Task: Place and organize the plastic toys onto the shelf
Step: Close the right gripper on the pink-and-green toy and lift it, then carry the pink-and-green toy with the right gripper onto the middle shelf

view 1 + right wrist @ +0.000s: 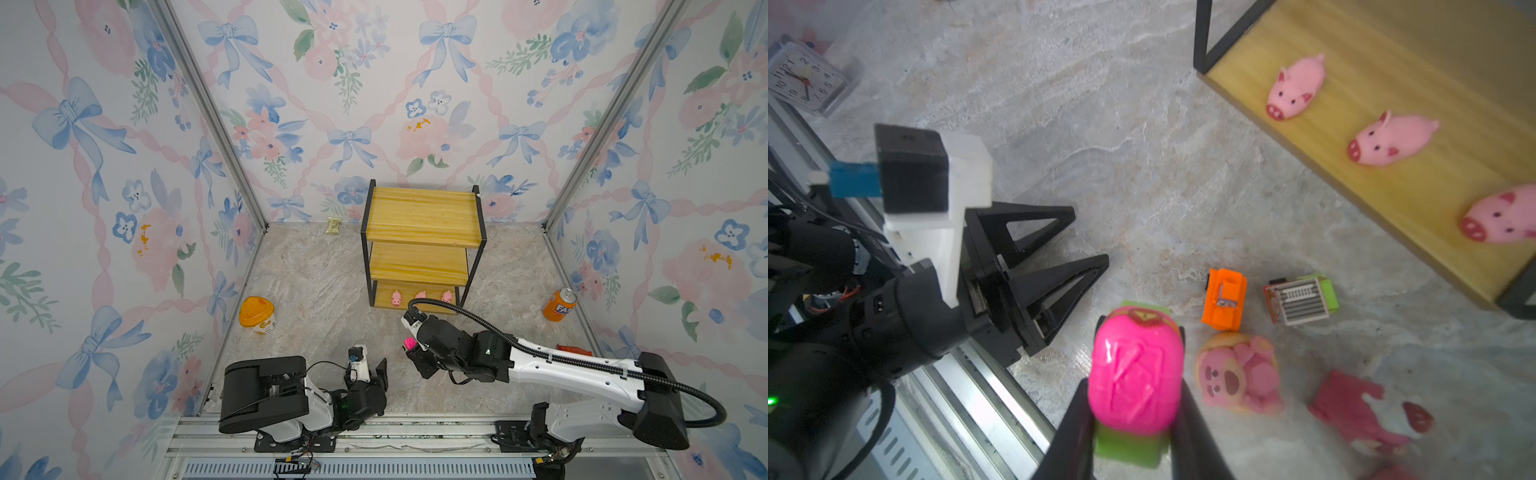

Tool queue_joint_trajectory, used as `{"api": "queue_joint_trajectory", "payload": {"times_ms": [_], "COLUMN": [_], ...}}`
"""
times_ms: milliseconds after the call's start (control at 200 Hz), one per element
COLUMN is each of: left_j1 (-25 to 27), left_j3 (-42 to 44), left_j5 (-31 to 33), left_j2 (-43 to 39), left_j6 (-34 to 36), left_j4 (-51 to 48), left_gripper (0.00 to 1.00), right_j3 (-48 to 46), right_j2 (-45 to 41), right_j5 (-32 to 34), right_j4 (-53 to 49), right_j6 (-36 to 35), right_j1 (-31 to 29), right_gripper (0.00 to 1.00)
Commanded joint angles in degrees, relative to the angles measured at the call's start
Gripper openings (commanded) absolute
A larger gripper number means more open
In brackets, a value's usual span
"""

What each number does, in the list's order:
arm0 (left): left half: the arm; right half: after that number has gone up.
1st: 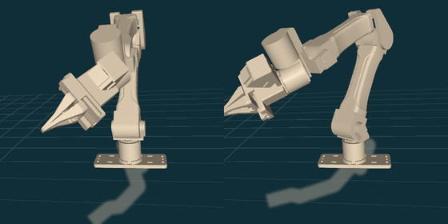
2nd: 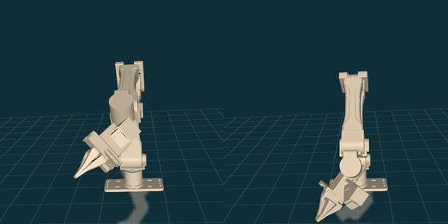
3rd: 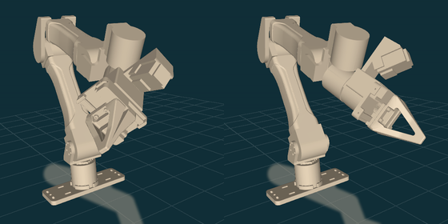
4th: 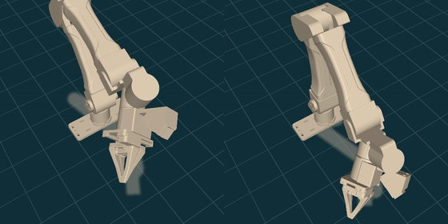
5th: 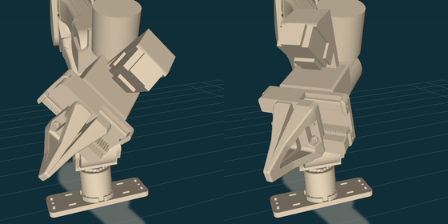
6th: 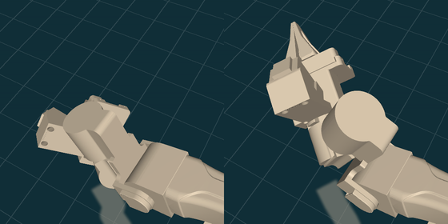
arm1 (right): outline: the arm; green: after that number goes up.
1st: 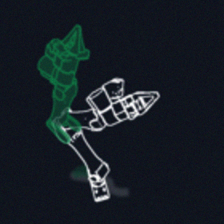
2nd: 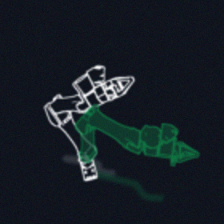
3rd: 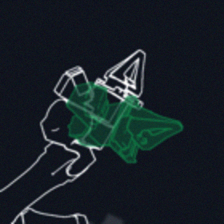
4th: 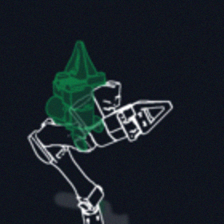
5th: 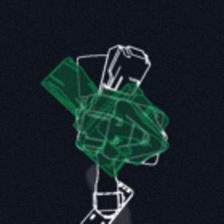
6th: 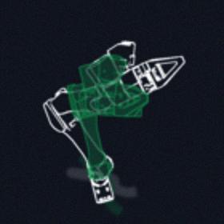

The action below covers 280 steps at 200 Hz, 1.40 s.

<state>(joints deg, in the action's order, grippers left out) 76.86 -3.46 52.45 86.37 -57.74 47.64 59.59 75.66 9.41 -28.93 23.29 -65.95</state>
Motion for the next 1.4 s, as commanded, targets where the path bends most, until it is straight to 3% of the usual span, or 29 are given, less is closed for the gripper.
{"api": "queue_joint_trajectory", "payload": {"times_ms": [0,275,495,850,1395], "left_j1": [0.0,-0.5,-3.8,-8.3,-9.2], "left_j3": [2.1,1.2,1.4,2.9,2.5], "left_j5": [-2.4,-1.1,-2.2,-3.9,-4.2], "left_j2": [1.7,0.6,-3.0,-7.1,-3.8], "left_j6": [-1.6,2.4,7.7,11.9,12.8], "left_j4": [-8.6,-8.5,-8.4,-8.3,-5.9], "left_gripper": [0.65,0.67,0.67,0.67,0.68], "right_j3": [5.1,12.5,16.7,16.9,14.4], "right_j2": [1.1,6.9,12.8,14.5,15.6], "right_j5": [-1.0,-1.0,-1.9,1.9,10.7], "right_j4": [-2.8,1.7,4.5,10.1,20.4], "right_j6": [-7.2,-11.8,-13.0,-13.7,-15.8], "right_j1": [2.8,9.3,11.7,12.1,10.2], "right_gripper": [0.23,0.23,0.23,0.22,0.22]}}
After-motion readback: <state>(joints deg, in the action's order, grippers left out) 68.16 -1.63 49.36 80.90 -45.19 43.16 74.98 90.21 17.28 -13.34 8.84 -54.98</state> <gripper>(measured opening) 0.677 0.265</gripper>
